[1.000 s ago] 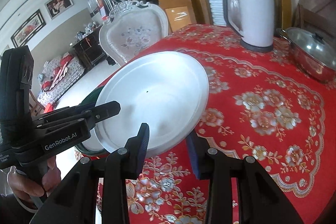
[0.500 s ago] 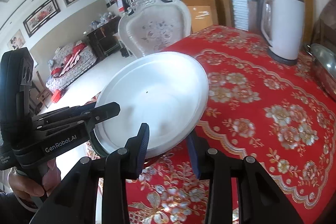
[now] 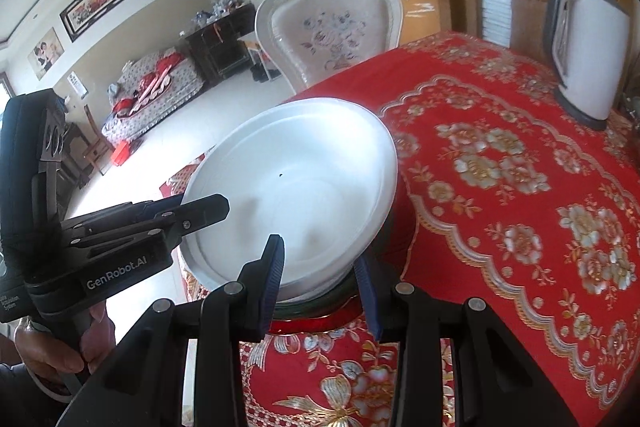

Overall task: Organize plates and bowls
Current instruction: 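Carry the white foam plate with the left tool toward the green bowl stack, then lower the white foam plate into the green bowl and open the left tool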

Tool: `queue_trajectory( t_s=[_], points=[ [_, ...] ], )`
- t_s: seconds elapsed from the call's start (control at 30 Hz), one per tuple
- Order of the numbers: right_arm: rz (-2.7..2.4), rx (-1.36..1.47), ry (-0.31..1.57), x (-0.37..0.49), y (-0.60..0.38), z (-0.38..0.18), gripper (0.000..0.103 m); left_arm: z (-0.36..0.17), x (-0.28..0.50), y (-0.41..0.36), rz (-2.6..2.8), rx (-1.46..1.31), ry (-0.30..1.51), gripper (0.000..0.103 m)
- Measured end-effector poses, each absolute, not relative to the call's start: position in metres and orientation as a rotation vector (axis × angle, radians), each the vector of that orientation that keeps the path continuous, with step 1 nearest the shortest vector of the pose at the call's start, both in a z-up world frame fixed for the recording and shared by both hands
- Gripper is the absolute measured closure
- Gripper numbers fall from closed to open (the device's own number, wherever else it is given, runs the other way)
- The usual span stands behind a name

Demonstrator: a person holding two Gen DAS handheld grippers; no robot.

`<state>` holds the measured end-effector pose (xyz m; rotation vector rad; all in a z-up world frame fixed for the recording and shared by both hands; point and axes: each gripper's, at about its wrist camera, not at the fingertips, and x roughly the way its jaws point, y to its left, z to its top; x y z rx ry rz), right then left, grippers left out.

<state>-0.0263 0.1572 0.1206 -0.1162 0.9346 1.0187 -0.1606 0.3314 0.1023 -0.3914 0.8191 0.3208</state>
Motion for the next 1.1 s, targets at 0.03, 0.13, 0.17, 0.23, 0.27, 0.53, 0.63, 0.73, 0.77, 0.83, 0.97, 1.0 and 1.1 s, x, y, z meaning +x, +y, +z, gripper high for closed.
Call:
queue_trajectory(
  t_s=[0.03,0.13,0.17,0.23,0.27,0.53,0.63,0.73,0.77,0.83,0.97,1.0,1.1],
  points=[
    [1.022,-0.12,0.944,-0.027,0.16,0.118,0.066,0.1,-0.161,0.332,0.329,-0.389,0.823,0.076],
    [1.028,-0.13,0.957,-0.029,0.167,0.114,0.066,0.094,-0.161,0.336,0.336,-0.396,0.838,0.076],
    [1.027,-0.132,0.961,-0.029,0.168,0.114,0.066,0.092,-0.16,0.337,0.338,-0.4,0.843,0.076],
    [1.025,-0.139,0.97,-0.03,0.17,0.111,0.066,0.089,-0.161,0.338,0.341,-0.402,0.847,0.076],
    [1.025,-0.143,0.973,-0.031,0.171,0.111,0.066,0.088,-0.161,0.339,0.342,-0.401,0.848,0.076],
    [1.029,-0.141,1.007,-0.032,0.173,0.108,0.065,0.089,-0.161,0.337,0.377,-0.367,0.832,0.076],
    [1.027,-0.154,1.003,-0.034,0.17,0.11,0.064,0.09,-0.162,0.337,0.382,-0.363,0.83,0.076],
    [1.017,-0.151,0.995,-0.034,0.165,0.113,0.063,0.093,-0.162,0.336,0.404,-0.339,0.821,0.075],
    [1.015,-0.147,0.994,-0.033,0.164,0.114,0.063,0.094,-0.163,0.336,0.416,-0.33,0.815,0.075],
    [1.007,-0.146,0.991,-0.032,0.162,0.115,0.062,0.096,-0.164,0.337,0.419,-0.334,0.807,0.075],
    [1.001,-0.155,0.992,-0.031,0.16,0.115,0.061,0.101,-0.166,0.337,0.436,-0.325,0.788,0.075],
    [1.0,-0.153,0.993,-0.031,0.159,0.114,0.061,0.103,-0.167,0.337,0.439,-0.322,0.782,0.075],
    [0.996,-0.136,0.99,-0.03,0.153,0.116,0.061,0.109,-0.166,0.332,0.436,-0.308,0.766,0.075]
  ],
)
